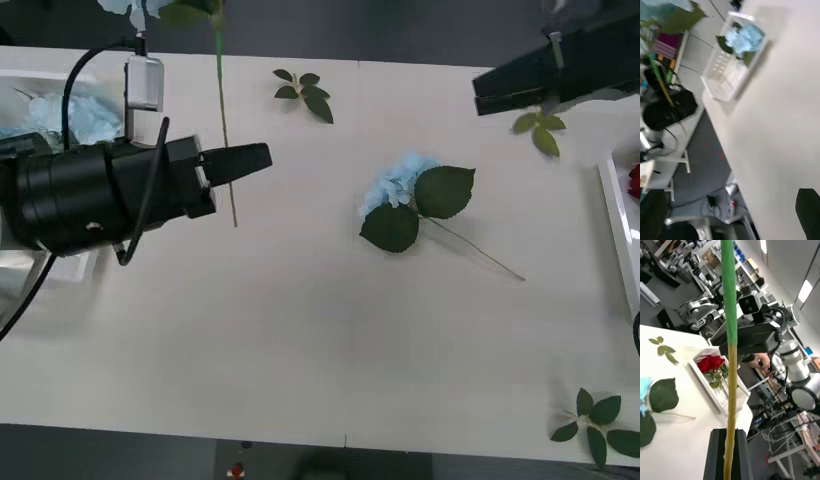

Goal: Put the red flowers into the right box and the blue flowers into the left box

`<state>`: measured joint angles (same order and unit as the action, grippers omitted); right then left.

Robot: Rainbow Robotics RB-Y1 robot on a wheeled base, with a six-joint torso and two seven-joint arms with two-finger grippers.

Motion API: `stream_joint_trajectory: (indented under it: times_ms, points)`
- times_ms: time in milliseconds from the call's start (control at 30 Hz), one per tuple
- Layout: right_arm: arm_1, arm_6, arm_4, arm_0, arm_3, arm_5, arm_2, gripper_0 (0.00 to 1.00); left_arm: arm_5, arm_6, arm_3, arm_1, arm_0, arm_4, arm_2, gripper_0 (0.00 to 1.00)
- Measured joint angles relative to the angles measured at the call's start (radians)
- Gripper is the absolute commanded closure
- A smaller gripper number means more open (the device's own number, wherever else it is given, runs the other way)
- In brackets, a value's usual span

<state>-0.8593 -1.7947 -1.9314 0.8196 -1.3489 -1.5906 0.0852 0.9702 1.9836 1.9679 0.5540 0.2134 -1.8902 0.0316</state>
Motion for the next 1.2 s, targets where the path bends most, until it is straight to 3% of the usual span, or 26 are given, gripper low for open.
stream_joint_trajectory:
  times_ms: [167, 367, 500, 667, 933, 1200]
  points:
    - [-0.073, -0.036, 0.333, 0.0, -0.006, -0.164, -0.03, 0.0, 0.169, 0.0, -0.045, 0.053, -0.002, 0.0, -0.124, 1.0]
    - [-0.117, -0.036, 0.729, -0.005, -0.215, -0.274, -0.003, 0.0, 0.333, 0.0, -0.125, 0.126, -0.002, 0.0, -0.261, 1.0]
    - [-0.117, -0.037, 0.937, -0.042, -0.329, -0.217, 0.043, 0.0, 0.43, 0.0, -0.197, 0.181, 0.0, 0.0, -0.332, 1.0]
    - [-0.092, -0.078, 1.239, -0.113, -0.404, -0.075, 0.198, 0.0, 0.524, 0.0, -0.307, 0.269, 0.026, 0.019, -0.4, 1.0]
    - [0.077, -0.085, 1.319, -0.158, -0.305, 0.052, 0.322, 0.0, 0.549, 0.0, -0.421, 0.401, 0.058, 0.206, -0.487, 1.0]
    - [0.098, -0.085, 1.319, -0.158, -0.262, 0.148, 0.402, 0.0, 0.547, 0.0, -0.473, 0.477, 0.093, 0.51, -0.489, 1.0]
